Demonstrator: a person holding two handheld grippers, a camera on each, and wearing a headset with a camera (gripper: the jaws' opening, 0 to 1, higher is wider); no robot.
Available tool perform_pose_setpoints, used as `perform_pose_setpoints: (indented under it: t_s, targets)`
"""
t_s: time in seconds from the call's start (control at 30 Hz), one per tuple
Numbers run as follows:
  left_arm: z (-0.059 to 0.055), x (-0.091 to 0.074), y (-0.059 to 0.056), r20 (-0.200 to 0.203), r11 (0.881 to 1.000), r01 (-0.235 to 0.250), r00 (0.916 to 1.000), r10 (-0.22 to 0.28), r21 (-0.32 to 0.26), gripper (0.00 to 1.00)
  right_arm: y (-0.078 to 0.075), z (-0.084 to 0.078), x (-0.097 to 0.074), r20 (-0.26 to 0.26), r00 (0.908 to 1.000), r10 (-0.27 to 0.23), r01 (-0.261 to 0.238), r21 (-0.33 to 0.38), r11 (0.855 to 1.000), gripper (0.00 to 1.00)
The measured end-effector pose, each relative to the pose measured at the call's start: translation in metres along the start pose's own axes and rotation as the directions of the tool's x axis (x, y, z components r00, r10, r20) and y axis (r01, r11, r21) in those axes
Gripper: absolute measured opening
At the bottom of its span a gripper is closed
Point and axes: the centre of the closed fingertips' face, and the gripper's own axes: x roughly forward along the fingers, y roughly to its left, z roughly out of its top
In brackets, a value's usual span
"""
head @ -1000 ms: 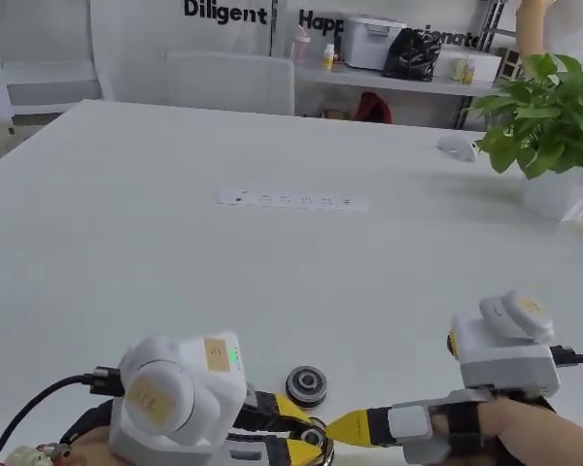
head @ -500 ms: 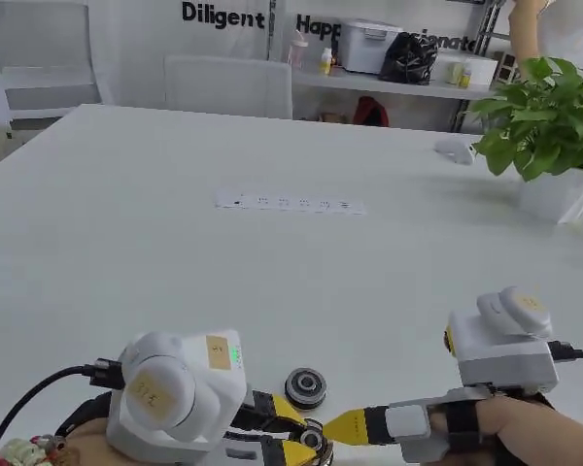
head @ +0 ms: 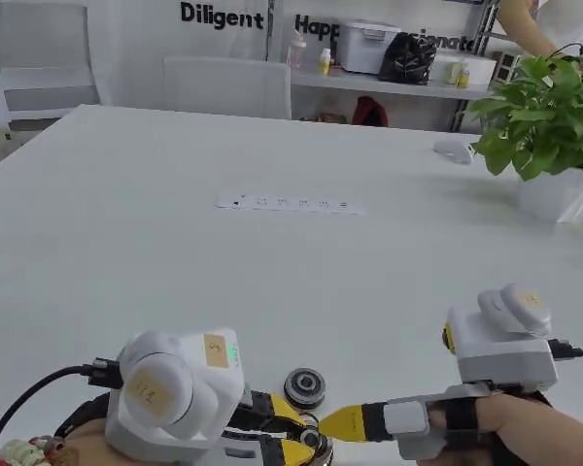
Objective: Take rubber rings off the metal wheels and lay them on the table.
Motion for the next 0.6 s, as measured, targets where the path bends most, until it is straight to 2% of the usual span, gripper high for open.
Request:
perform_pose_setpoints:
  t_s: [0.17,0.37,0.6]
  targets:
    - [0.001,-0.001,0.000,0.002,1.000,0.001,1.0000,-0.001,-0.009,0.14,-0.006,-0.002,-0.002,-0.005,0.9996,-0.029,0.029,0.010,1.000,0.00]
    - [0.001,-0.003,0.000,-0.007,1.000,0.004,1.0000,-0.004,-0.010,0.15,-0.004,-0.001,-0.001,-0.001,0.9997,-0.022,0.022,0.007,1.000,0.00]
    - [0.018,-0.010,0.000,0.035,1.000,-0.003,0.9994,0.003,-0.006,0.23,-0.004,0.003,-0.004,0.019,0.9996,-0.022,0.021,0.012,1.000,0.00]
